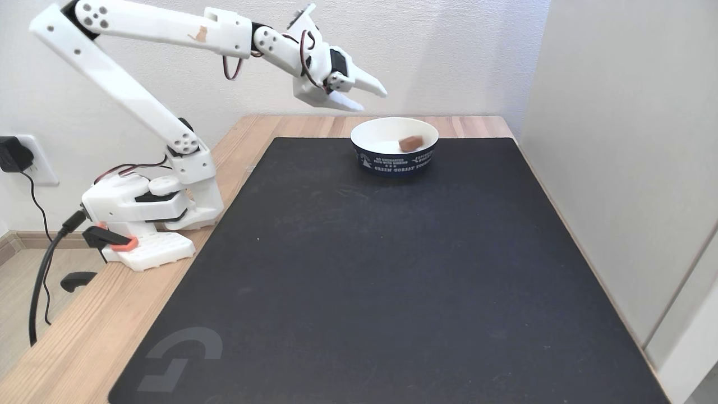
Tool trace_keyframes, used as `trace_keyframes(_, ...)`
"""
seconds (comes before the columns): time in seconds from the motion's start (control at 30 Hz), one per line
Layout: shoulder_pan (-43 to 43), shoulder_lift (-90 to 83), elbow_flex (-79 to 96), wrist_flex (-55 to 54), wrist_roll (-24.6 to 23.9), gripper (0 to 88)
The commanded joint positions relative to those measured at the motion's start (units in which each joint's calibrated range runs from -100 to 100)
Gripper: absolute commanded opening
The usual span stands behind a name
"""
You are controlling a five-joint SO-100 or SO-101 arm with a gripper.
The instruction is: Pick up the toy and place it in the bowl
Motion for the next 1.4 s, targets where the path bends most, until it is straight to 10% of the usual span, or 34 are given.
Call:
trace_keyframes(0.0,0.15,0.26,-0.97,-1.33,0.1,18.9)
trace_keyframes(0.2,7.59,-6.25,0.65,-0.4,0.15,1.2)
trace_keyframes(0.4,20.06,-22.09,17.06,-0.57,0.57,3.5)
trace_keyframes(0.63,33.27,-47.93,38.6,0.02,11.74,2.2)
trace_keyframes(1.0,37.29,-70.36,49.14,23.98,24.58,2.2)
trace_keyframes(1.37,36.54,-71.77,49.05,31.18,24.89,2.4)
